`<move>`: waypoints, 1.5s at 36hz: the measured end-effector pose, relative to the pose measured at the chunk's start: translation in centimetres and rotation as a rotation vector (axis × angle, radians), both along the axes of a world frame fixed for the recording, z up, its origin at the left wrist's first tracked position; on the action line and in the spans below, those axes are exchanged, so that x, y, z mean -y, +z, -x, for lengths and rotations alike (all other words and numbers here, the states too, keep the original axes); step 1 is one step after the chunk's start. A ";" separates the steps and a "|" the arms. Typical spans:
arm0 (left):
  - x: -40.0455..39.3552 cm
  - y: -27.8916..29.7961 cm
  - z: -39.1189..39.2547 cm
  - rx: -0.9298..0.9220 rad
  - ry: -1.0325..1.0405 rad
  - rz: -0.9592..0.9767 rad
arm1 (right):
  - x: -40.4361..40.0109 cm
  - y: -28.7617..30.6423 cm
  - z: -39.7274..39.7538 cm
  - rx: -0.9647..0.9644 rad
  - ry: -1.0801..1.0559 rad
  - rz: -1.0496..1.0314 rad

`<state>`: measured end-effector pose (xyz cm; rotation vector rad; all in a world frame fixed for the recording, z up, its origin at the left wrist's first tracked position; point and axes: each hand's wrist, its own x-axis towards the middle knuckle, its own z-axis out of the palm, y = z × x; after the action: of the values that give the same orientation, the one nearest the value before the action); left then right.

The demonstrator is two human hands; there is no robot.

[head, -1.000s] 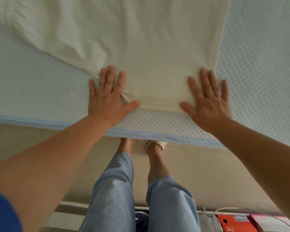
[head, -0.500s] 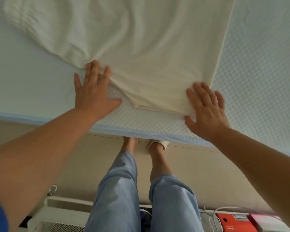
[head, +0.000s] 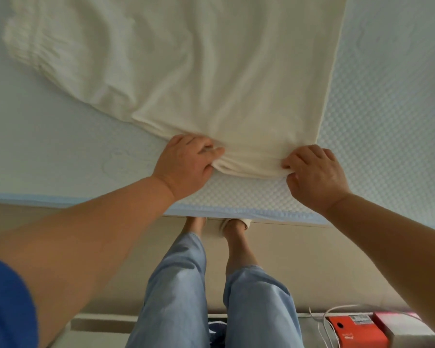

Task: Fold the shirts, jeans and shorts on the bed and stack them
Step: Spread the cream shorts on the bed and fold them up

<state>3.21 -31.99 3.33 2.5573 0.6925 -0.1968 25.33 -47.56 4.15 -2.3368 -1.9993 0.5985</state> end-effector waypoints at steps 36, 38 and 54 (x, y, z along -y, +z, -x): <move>-9.8 -1.4 -9.8 -0.110 0.653 0.183 | -11.6 -1.2 -9.1 -0.582 -0.983 0.065; -9.5 -1.6 -9.8 -0.099 0.682 0.171 | -11.8 -1.4 -8.9 -0.558 -0.992 0.055; -8.7 -2.0 -9.9 -0.043 0.769 0.094 | -9.6 0.1 -9.8 -0.832 -0.915 0.163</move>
<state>13.08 -23.31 1.30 2.0241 1.5671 -0.0209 35.10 -37.94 4.29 -2.1613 -0.4887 1.3227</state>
